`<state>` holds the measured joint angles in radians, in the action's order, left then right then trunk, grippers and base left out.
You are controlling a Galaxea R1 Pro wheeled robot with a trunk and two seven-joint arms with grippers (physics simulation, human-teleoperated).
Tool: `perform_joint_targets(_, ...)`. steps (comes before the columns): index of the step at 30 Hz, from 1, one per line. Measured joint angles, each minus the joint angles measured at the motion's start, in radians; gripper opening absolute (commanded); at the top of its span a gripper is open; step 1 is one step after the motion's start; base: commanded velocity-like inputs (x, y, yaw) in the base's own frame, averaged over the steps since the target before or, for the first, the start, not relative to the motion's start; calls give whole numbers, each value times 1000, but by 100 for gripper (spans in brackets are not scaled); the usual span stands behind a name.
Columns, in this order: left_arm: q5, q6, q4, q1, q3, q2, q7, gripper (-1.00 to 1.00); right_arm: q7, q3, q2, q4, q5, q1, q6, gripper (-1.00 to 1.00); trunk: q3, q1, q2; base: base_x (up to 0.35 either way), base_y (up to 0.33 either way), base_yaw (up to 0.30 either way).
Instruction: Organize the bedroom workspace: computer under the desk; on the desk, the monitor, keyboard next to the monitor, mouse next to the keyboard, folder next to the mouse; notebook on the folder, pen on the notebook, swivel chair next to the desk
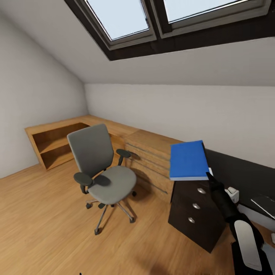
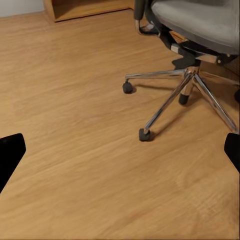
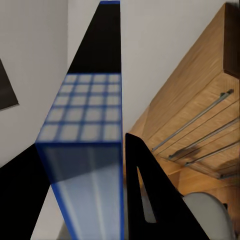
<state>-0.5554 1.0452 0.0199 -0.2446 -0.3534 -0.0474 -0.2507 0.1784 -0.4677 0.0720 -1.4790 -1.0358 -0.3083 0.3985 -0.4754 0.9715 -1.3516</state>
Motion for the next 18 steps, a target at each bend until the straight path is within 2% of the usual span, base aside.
perform_joint_targets(6,0,0,0,1,0,-1,-1,100,-3,0,1,5,0,0,0,-100,19,-23,42,0,0,-265)
perform_joint_targets(11,1,-80,1,1,0,-1,-4,100,-6,0,1,9,-1,0,1,-100,34,-42,77,0,0,-265)
perform_joint_targets(16,1,-97,2,1,0,-2,-4,100,-6,-2,0,8,-2,0,1,-100,50,-61,112,0,0,-271)
perform_joint_targets(17,1,-100,2,1,0,-2,-4,100,-7,-30,1,6,-2,0,2,-100,53,-65,119,0,0,-290)
perform_joint_targets(18,1,-100,2,1,0,-3,-4,100,-8,-39,1,5,-2,0,3,-100,56,-69,126,0,0,-291)
